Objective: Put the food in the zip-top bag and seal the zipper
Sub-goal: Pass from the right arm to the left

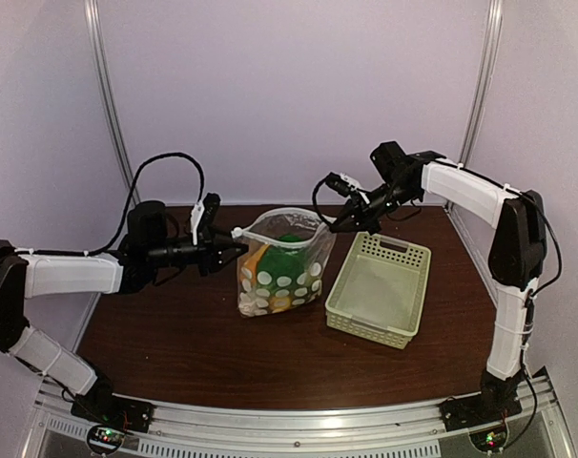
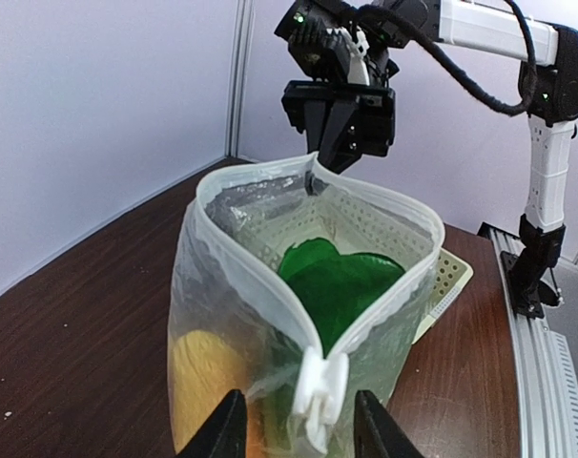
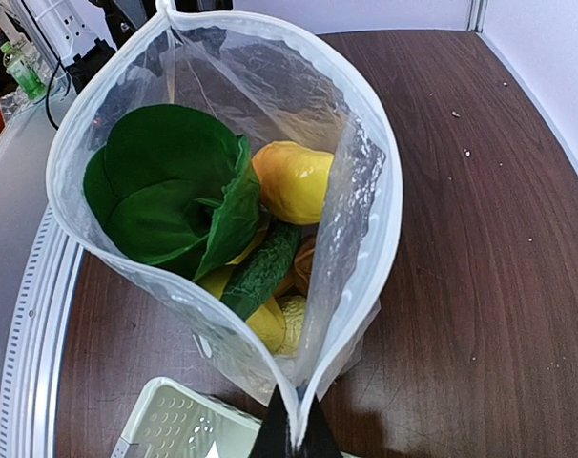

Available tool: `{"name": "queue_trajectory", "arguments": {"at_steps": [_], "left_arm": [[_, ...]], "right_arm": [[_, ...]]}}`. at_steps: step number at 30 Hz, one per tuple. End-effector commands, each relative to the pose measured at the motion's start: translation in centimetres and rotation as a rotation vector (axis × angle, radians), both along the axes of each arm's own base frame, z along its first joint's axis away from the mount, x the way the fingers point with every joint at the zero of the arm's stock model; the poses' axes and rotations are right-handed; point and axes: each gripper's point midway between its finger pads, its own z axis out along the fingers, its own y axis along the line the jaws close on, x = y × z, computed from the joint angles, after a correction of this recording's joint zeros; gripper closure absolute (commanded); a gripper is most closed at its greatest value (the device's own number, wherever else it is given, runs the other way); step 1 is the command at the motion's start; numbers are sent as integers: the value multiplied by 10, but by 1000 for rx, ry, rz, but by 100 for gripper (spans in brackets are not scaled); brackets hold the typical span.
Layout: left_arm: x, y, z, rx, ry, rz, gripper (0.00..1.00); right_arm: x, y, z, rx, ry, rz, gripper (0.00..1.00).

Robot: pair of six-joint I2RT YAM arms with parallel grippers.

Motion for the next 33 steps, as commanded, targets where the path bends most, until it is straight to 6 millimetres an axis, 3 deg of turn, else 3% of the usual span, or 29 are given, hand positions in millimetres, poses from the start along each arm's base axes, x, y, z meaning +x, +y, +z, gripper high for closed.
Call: {"name": "queue_trajectory", "arguments": {"at_steps": [1,16,25,33], "left_arm": [[6,-7,25,-75,-71,-32,66],[8,0,33,-76,-109,14,96],[-2,10,46,-64,-121,42,100],[-7,11,50,-31,-65,33,100]], "right_arm": [[-4,-2,15,24,-15,-6,100],[1,-3,13,27,18,-33,100],[10,-19,20,53,37,-79,100],[-10,-19,23,61,58,-51,100]]}}
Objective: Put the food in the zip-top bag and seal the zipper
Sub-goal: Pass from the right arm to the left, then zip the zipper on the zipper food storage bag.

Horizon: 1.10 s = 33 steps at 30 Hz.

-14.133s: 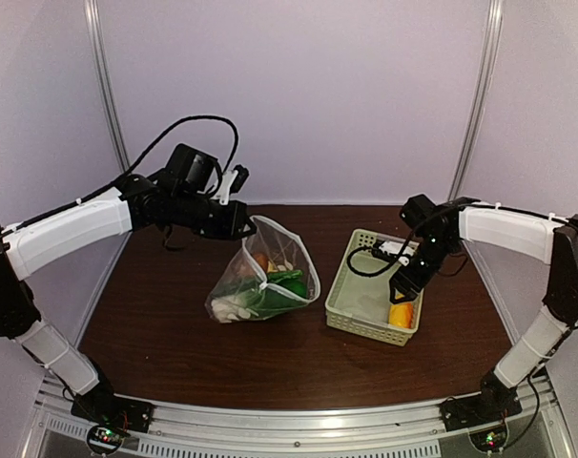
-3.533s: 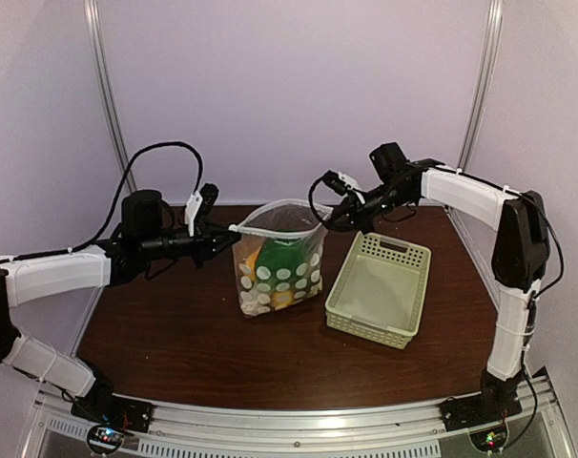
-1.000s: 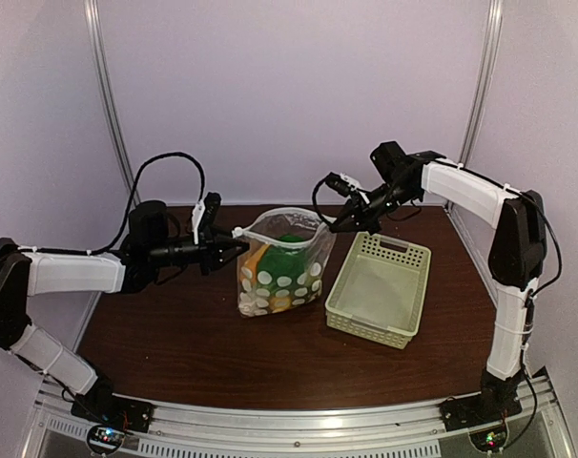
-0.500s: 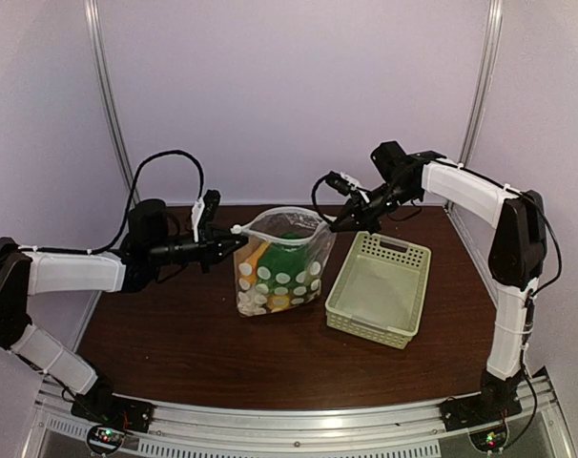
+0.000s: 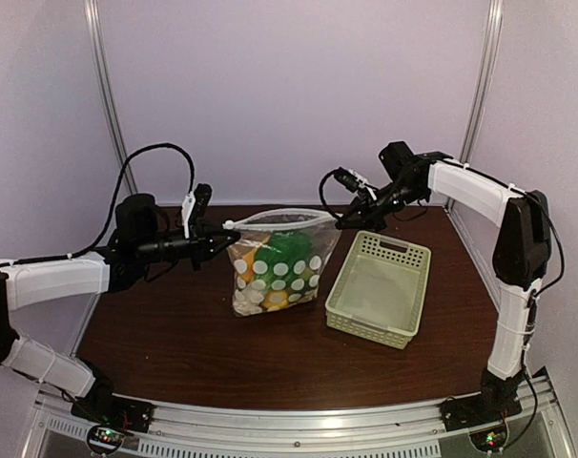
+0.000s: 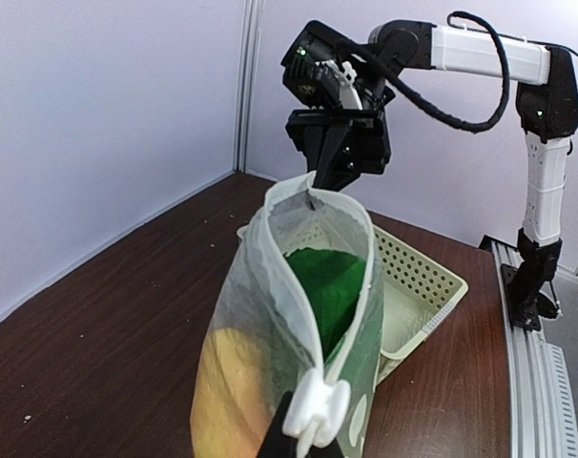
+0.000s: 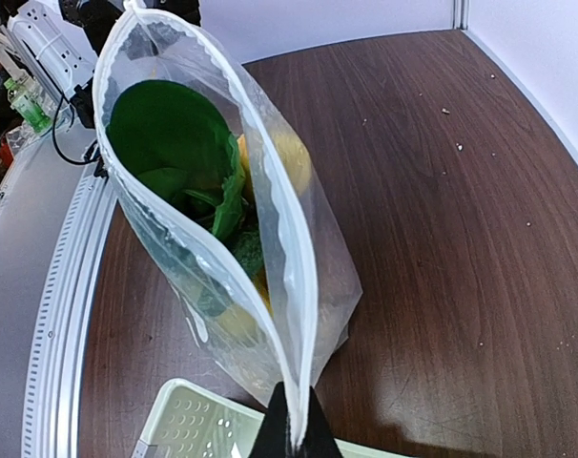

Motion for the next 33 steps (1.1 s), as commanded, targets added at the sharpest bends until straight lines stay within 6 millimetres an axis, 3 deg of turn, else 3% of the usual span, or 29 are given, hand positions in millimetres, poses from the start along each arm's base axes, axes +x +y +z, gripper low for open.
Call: {"name": "queue_trajectory", "arguments": {"at_steps": [1,3,6,8,11,16,19,22,26,33], "left_arm": [[-3,4,19,-10,-18,4,100],[-7,5,20,-16,-1,2,100],[-20,1,22,-9,18,-19,100],[-27,-4,22,12,32,-35,100],[-37,-11,28,26,44,-59,100],[-45,-21,38,49,49,-82,100],[-48,-23,45,45,39,-84,100],[-50,-24,50,42,21,-82,100],[-50,-23,50,44,18,-74,100],[-52,-21,53,55,-6,-71,100]], "right_arm": [[-19,-6,15,13,-10,6,100],[-32,-6,13,3,3,17,98],[-50,-5,8,-48,9,24,82],[-56,-4,18,-72,-24,7,74],[-63,4,55,-33,-106,-25,57],[-87,46,113,44,-285,-22,44],[-102,81,137,97,-304,24,41],[-108,111,146,149,-289,68,43],[-117,140,141,164,-299,131,46],[-122,165,122,170,-271,184,47]]}}
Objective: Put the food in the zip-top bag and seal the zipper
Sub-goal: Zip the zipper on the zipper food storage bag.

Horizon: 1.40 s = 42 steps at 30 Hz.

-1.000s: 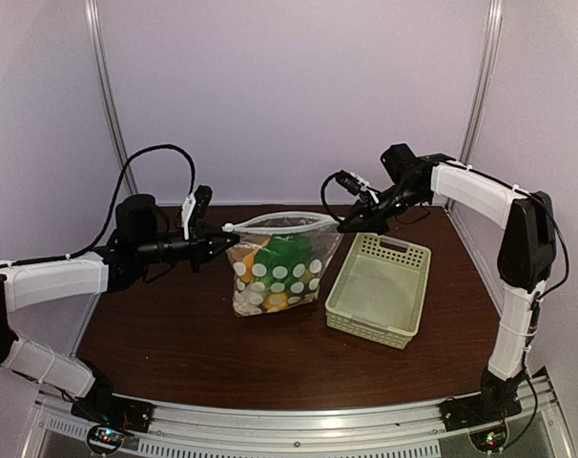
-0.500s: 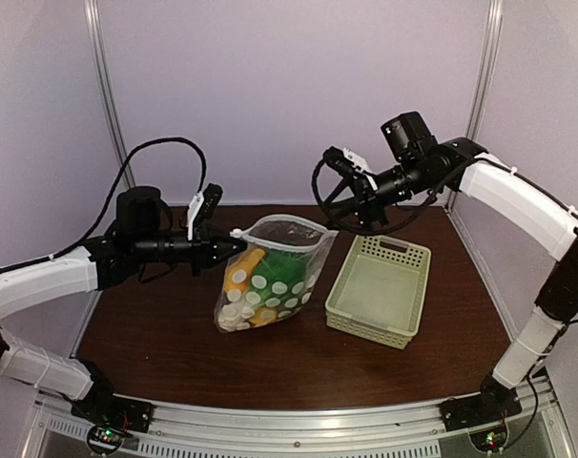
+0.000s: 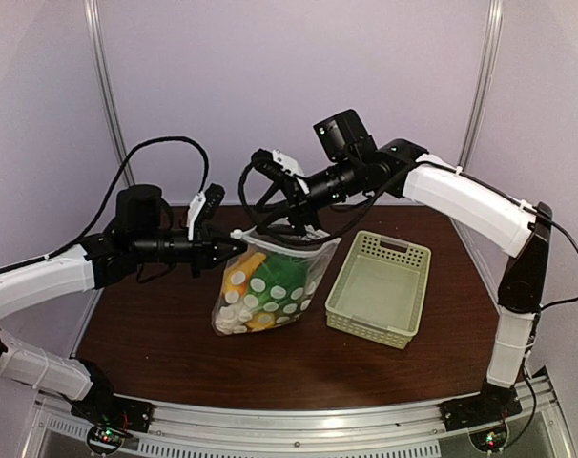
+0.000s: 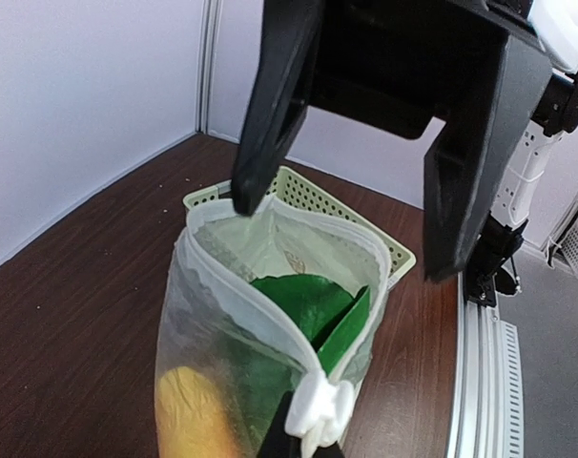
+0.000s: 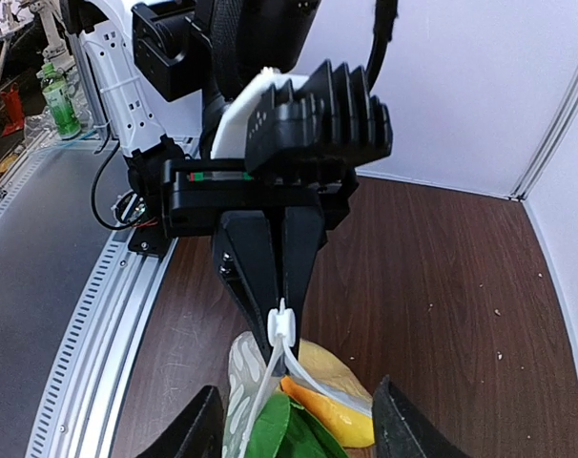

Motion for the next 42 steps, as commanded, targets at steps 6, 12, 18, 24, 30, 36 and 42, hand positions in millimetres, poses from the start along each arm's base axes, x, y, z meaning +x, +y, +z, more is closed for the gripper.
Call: {"name": "queue_trajectory", "arguments": {"at_steps": [6,12,18,24,30,36,42], "left_arm": [[-1,1,37,-55,-115,1,100],[0,0,34,-55,-104,2,100],[0,0,35,-58,-105,3,100],[1,-1,36,-62,-105,3,100],[1,-1,34,-63,-98,1,100],[0,-1,35,-66,-100,0,100],[0,-2,34,-64,-98,-3,100]], "right_arm": [[-11,23,0,30,17,42,50],[-13,31,-1,36,32,49,57],[-13,35,-7,23,28,42,62],[-14,37,-11,9,15,37,69],[-14,39,-12,5,6,35,77],[-12,41,-17,-9,2,24,84],[-7,43,-22,-27,-2,4,84]]}}
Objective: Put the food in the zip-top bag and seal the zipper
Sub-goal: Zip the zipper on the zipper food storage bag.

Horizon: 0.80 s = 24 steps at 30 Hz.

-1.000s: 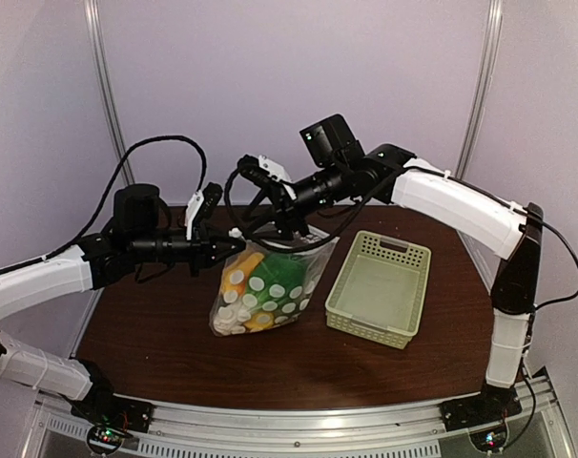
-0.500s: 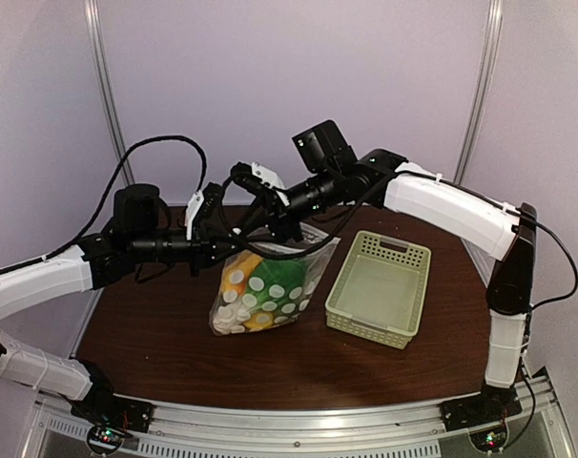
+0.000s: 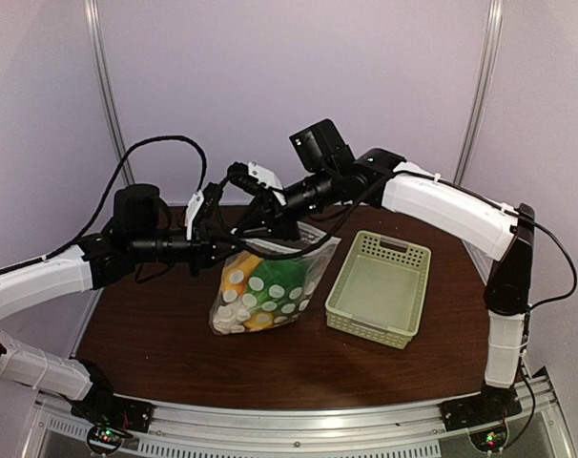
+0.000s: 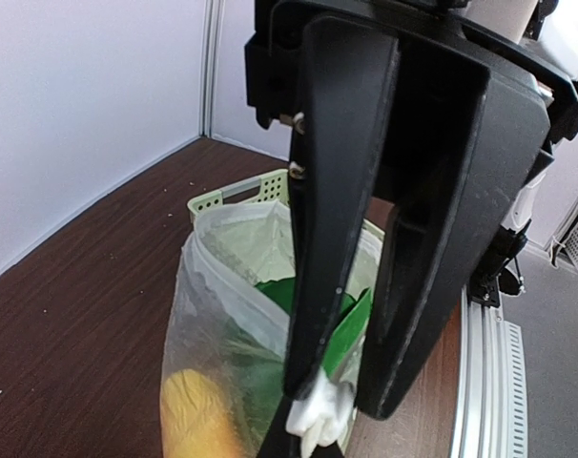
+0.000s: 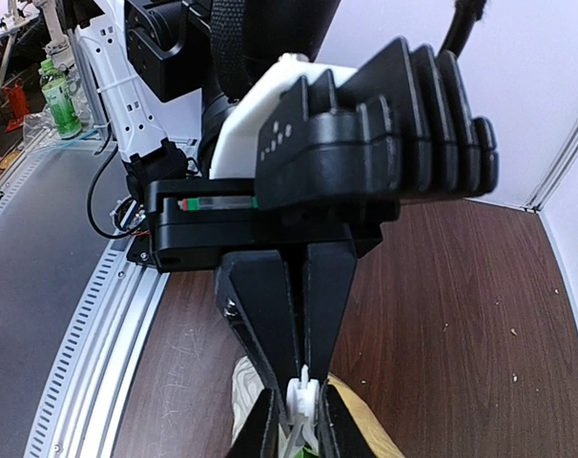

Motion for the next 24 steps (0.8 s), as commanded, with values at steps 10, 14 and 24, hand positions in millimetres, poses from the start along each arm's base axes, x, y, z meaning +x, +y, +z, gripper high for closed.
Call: {"name": "queue_trajectory", "arguments": {"at_steps": [10,14,24], "left_arm": [[1,-3,34,-65,-86,-7,100],[2,-1,33,-62,-85,11,94],[-1,-2,38,-72,-109,-13,97]], "right_arm": [[5,6,-8,-41,-6,-23,93],[4,4,-10,-49,-5,-22,99],[3,2,-8,-52,-5,-20,100]]}}
